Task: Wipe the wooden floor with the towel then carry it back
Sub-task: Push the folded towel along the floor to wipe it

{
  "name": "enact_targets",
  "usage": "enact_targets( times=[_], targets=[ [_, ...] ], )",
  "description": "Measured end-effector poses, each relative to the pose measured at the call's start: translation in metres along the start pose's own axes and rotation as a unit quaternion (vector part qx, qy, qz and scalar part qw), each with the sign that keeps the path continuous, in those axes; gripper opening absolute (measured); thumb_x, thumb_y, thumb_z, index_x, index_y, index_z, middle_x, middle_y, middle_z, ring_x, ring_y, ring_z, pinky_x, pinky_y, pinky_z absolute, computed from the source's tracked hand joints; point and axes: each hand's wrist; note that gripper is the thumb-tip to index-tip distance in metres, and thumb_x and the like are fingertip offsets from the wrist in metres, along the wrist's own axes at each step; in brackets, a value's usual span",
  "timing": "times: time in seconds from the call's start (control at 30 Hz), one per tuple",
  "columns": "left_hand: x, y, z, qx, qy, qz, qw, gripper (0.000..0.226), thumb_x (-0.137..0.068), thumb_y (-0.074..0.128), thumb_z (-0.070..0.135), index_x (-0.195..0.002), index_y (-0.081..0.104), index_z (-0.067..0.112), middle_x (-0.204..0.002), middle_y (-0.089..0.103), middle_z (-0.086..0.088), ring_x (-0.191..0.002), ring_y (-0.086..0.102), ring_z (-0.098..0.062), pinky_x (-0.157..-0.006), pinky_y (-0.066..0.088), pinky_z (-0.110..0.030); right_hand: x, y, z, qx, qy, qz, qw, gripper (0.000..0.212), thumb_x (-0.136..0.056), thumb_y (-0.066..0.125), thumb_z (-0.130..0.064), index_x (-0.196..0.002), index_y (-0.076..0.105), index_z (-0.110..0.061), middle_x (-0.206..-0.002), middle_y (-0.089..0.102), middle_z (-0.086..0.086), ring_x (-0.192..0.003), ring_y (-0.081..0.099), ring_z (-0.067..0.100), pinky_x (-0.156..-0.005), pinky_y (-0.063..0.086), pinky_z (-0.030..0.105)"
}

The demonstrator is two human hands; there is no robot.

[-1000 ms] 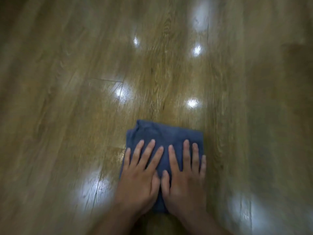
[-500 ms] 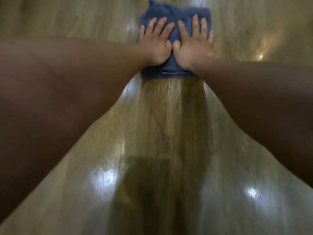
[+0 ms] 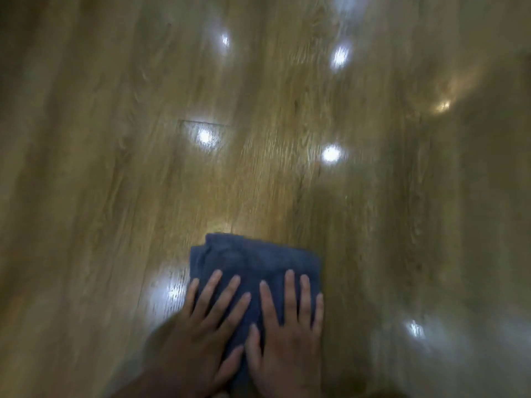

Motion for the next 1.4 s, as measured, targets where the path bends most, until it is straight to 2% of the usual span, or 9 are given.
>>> enact_targets(
  times=[0.2,0.33,0.43,0.67,0.77,0.87,1.07,1.23,1.4],
  targets=[
    [-0.109,-0.039,-0.062,-0.013,0.059,0.036,0.998,0.072,-0.093,0.038,0.052,-0.152,0.036,0.010,-0.161,0.025,-0.019,-0.149,0.017,-0.044,-0.118,0.014,-0.063,-0.100,-0.029,0.003,-0.007,0.007,0.045,0.999,0.072,-0.087,0.042,-0.045,-0.154,0.033,-0.021,-0.165,0.015,0.018,-0.153,0.009,0.038,-0.119,0.013,0.062],
    [-0.225,-0.079,-0.118,-0.043,-0.060,0.030,0.997,0.070,-0.098,0.028,0.049,-0.156,0.022,0.013,-0.165,0.012,-0.016,-0.151,0.007,-0.039,-0.121,0.005,-0.056,-0.255,-0.063,0.023,0.028,-0.012,0.025,0.999,0.070,-0.093,0.034,-0.047,-0.158,0.025,-0.025,-0.167,0.008,0.016,-0.154,0.004,0.035,-0.121,0.009,0.057],
    [-0.268,-0.098,-0.123,-0.010,-0.140,-0.006,0.990,0.069,-0.098,0.029,0.046,-0.158,0.014,0.014,-0.166,0.004,-0.012,-0.152,-0.002,-0.035,-0.120,-0.001,-0.056,-0.311,-0.075,0.037,0.072,-0.056,-0.010,0.996,0.072,-0.094,0.022,-0.050,-0.160,0.012,-0.025,-0.167,-0.002,0.015,-0.154,-0.005,0.036,-0.120,0.004,0.061],
    [-0.118,-0.062,-0.070,0.020,-0.095,0.058,0.994,0.062,-0.095,0.037,0.035,-0.151,0.037,0.008,-0.162,0.024,-0.014,-0.151,0.013,-0.035,-0.121,0.010,-0.054,-0.154,-0.036,-0.012,0.036,-0.011,0.041,0.998,0.065,-0.099,0.036,-0.040,-0.159,0.019,-0.026,-0.168,0.006,0.009,-0.154,0.001,0.033,-0.122,0.008,0.057],
    [-0.007,-0.028,-0.041,0.042,-0.113,0.089,0.989,0.058,-0.088,0.049,0.030,-0.142,0.050,0.010,-0.158,0.033,-0.014,-0.149,0.022,-0.037,-0.115,0.022,-0.063,-0.046,-0.003,-0.053,0.006,-0.029,0.019,0.999,0.069,-0.092,0.042,-0.043,-0.157,0.029,-0.024,-0.167,0.012,0.012,-0.154,0.005,0.036,-0.118,0.015,0.063],
    [0.033,-0.010,-0.027,0.027,-0.125,0.068,0.990,0.061,-0.085,0.051,0.031,-0.144,0.045,0.016,-0.159,0.032,-0.012,-0.148,0.025,-0.038,-0.112,0.024,-0.067,-0.007,0.011,-0.063,0.010,-0.050,-0.019,0.999,0.069,-0.086,0.047,-0.045,-0.151,0.040,-0.024,-0.164,0.023,0.013,-0.152,0.015,0.039,-0.115,0.018,0.064],
    [-0.083,-0.047,-0.096,0.015,-0.104,0.092,0.990,0.062,-0.089,0.043,0.039,-0.147,0.044,0.021,-0.160,0.031,-0.011,-0.149,0.024,-0.035,-0.116,0.018,-0.063,-0.128,-0.018,-0.061,-0.006,-0.043,0.018,0.999,0.064,-0.092,0.040,-0.042,-0.153,0.039,-0.020,-0.165,0.019,0.015,-0.153,0.010,0.035,-0.120,0.012,0.062],
    [-0.223,-0.097,-0.183,-0.013,-0.174,0.066,0.982,0.066,-0.092,0.027,0.047,-0.155,0.029,0.027,-0.166,0.015,-0.004,-0.152,0.010,-0.028,-0.120,0.007,-0.056,-0.309,-0.046,-0.050,0.006,-0.027,0.021,0.999,0.063,-0.099,0.037,-0.044,-0.159,0.022,-0.028,-0.168,0.005,0.008,-0.154,-0.004,0.030,-0.122,0.000,0.056],
    [-0.228,-0.097,-0.191,-0.017,-0.171,0.088,0.981,0.062,-0.097,0.029,0.044,-0.157,0.023,0.027,-0.166,0.014,-0.004,-0.153,0.008,-0.027,-0.121,0.006,-0.057,-0.327,-0.046,-0.047,0.036,-0.046,0.051,0.997,0.066,-0.095,0.027,-0.049,-0.158,0.024,-0.028,-0.168,0.009,0.008,-0.154,0.000,0.030,-0.123,0.001,0.054]
  ],
)
Point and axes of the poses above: each hand's wrist, its own x-axis away from the middle knuckle, its own y-axis out of the palm, z = x × y
